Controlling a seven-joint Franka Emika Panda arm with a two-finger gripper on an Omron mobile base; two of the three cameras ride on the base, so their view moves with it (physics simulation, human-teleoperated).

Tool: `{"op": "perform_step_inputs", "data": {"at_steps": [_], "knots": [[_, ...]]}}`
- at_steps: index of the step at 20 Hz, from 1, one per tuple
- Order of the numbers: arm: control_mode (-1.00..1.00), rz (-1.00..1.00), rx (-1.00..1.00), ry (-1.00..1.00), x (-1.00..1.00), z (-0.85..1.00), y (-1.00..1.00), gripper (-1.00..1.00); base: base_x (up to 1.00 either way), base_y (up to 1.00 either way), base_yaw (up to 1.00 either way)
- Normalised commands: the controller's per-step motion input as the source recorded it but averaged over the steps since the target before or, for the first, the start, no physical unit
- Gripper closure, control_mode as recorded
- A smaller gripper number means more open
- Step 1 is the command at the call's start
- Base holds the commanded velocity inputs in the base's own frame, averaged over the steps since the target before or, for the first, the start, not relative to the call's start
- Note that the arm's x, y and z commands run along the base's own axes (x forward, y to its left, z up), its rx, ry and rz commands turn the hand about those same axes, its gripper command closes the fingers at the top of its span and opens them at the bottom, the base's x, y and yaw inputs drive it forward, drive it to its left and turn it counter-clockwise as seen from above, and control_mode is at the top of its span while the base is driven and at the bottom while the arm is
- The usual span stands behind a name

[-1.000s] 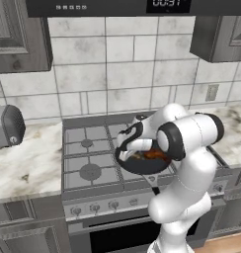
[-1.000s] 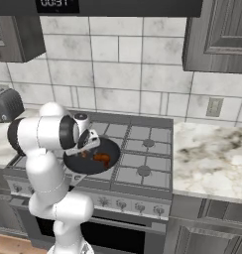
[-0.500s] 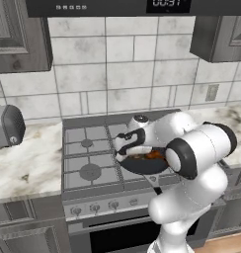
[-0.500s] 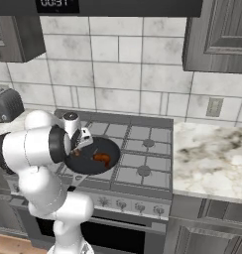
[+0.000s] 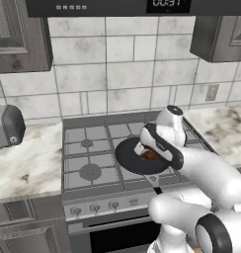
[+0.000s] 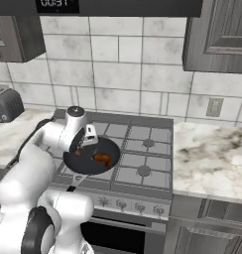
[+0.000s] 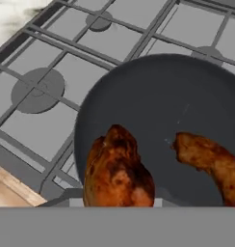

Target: Take the chicken drumsticks from the pan and place one on each plate on the dining counter.

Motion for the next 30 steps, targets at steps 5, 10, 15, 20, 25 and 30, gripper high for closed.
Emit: {"op": "perform_step_inputs", "data": {"at_steps": [5, 10, 15, 20, 25, 30], "knots": [[-1.0, -0.2, 0.11, 0.11, -1.0, 0.95, -0.5, 1.0, 0.0, 0.0, 0.0], [-1.0, -0.05, 0.04, 0.14, -0.46, 0.4, -0.24, 1.0, 0.0, 0.0, 0.0], [-1.0, -0.03, 0.02, 0.06, -0.17, 0.03, -0.16, 1.0, 0.0, 0.0, 0.0], [-1.0, 0.0, 0.07, 0.0, -0.26, 0.01, -0.28, 1.0, 0.0, 0.0, 0.0], [1.0, 0.0, 0.01, 0.0, -0.08, 0.01, -0.05, 1.0, -0.41, -0.15, 0.08], [1.0, 0.0, 0.0, 0.0, 0.0, 0.0, 0.0, 1.0, -0.4, -0.1, 0.38]]}}
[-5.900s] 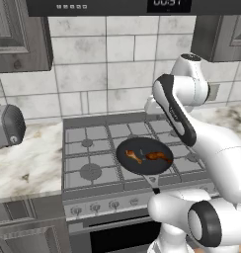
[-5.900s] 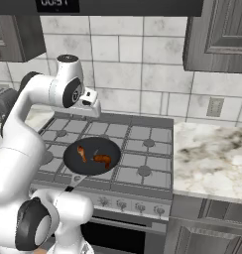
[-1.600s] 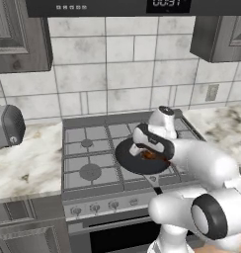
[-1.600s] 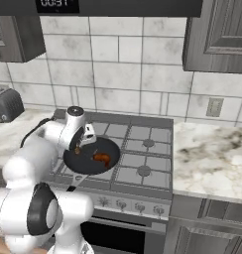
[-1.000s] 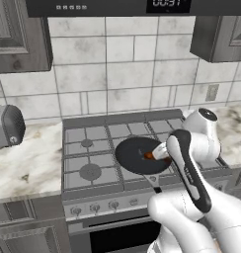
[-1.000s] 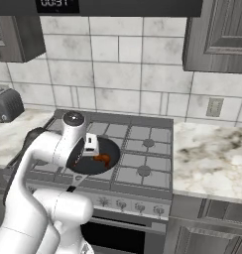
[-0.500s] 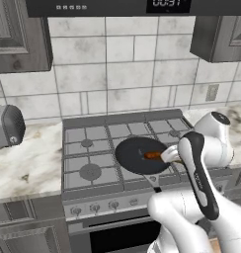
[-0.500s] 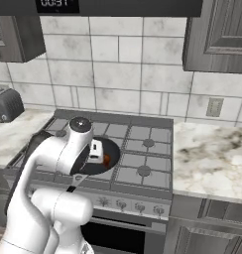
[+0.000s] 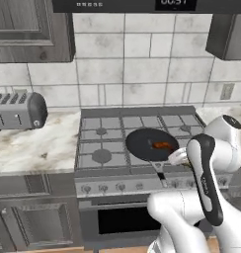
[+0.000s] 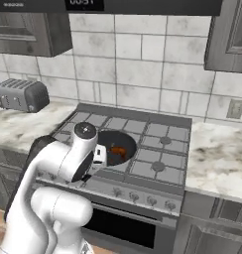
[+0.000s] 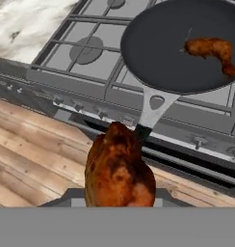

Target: Take the chicken drumsticks from the pan and place one on each plate on the dining counter.

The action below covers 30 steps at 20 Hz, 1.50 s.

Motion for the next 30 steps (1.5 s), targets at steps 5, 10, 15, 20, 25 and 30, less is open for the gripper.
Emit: {"op": "perform_step_inputs", "data": {"at_steps": [5, 10, 15, 20, 25, 30], "knots": [[1.0, 0.0, 0.0, 0.0, 0.0, 0.0, 0.0, 1.0, -0.12, -0.06, 0.71], [1.0, 0.0, 0.0, 0.0, 0.0, 0.0, 0.0, 1.0, -0.01, -0.18, 0.91], [1.0, 0.0, 0.0, 0.0, 0.0, 0.0, 0.0, 1.0, 0.0, -0.19, 0.95], [1.0, 0.0, 0.0, 0.0, 0.0, 0.0, 0.0, 1.0, 0.0, -0.33, 0.86], [1.0, 0.0, 0.0, 0.0, 0.0, 0.0, 0.0, 1.0, 0.0, -0.16, 0.73], [1.0, 0.0, 0.0, 0.0, 0.0, 0.0, 0.0, 1.0, 0.28, 0.0, 0.54]]}}
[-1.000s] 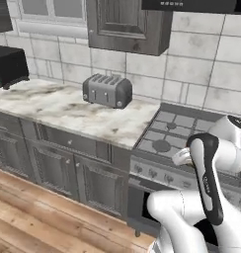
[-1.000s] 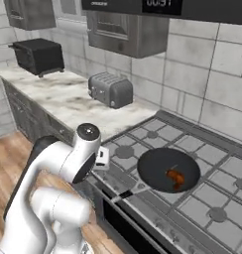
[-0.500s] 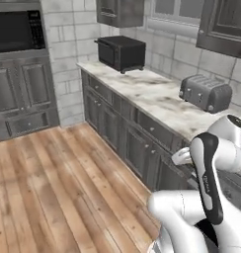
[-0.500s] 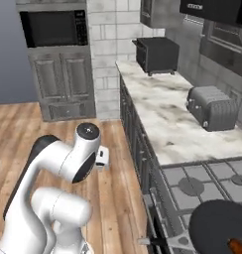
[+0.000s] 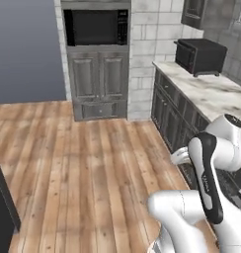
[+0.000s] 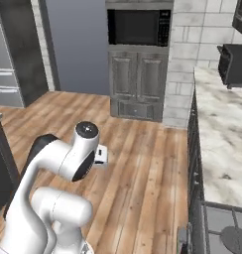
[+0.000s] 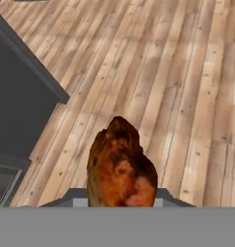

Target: Take the chicken drumsticks from the pan and place one on each plate on the dining counter.

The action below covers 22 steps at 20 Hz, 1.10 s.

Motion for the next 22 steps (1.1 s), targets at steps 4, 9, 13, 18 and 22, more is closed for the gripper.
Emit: {"op": "perform_step_inputs", "data": {"at_steps": [4, 9, 13, 18, 22], "knots": [[1.0, 0.0, 0.0, 0.0, 0.0, 0.0, 0.0, 1.0, 0.79, -0.14, 0.37], [1.0, 0.0, 0.0, 0.0, 0.0, 0.0, 0.0, 1.0, 1.0, -0.35, 0.3], [1.0, 0.0, 0.0, 0.0, 0.0, 0.0, 0.0, 1.0, 1.0, -0.2, 0.31], [1.0, 0.0, 0.0, 0.0, 0.0, 0.0, 0.0, 1.0, 1.0, -0.08, 0.46], [1.0, 0.0, 0.0, 0.0, 0.0, 0.0, 0.0, 1.0, 1.0, -0.15, 0.57]]}}
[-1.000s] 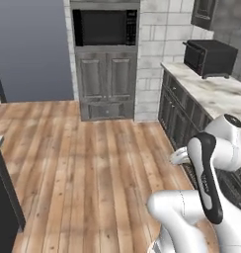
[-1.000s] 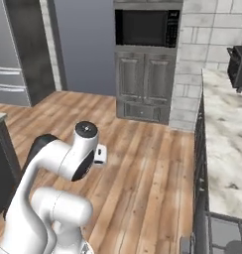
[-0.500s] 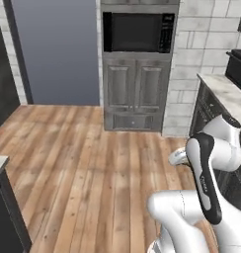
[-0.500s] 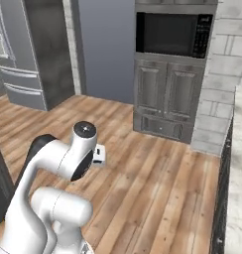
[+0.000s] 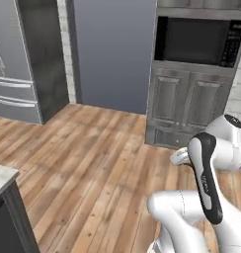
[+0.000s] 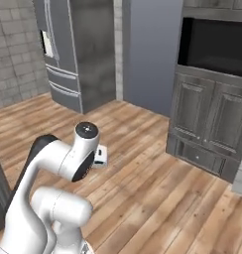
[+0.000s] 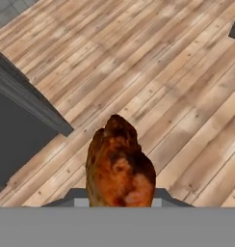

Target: Take the chicken drumsticks from the pan and place one on each plate on the dining counter.

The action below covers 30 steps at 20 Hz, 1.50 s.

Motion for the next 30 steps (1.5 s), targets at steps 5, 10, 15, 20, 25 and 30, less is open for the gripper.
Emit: {"op": "perform_step_inputs", "data": {"at_steps": [5, 10, 15, 20, 25, 30], "knots": [[1.0, 0.0, 0.0, 0.0, 0.0, 0.0, 0.0, 1.0, 1.0, -0.14, 0.57], [1.0, 0.0, 0.0, 0.0, 0.0, 0.0, 0.0, 1.0, 1.0, -0.12, 0.59], [1.0, 0.0, 0.0, 0.0, 0.0, 0.0, 0.0, 1.0, 1.0, -0.01, 0.63], [1.0, 0.0, 0.0, 0.0, 0.0, 0.0, 0.0, 1.0, 0.98, -0.02, 0.71], [1.0, 0.0, 0.0, 0.0, 0.0, 0.0, 0.0, 1.0, 0.56, -0.75, 0.52], [1.0, 0.0, 0.0, 0.0, 0.0, 0.0, 0.0, 1.0, 0.41, -0.97, 0.41]]}}
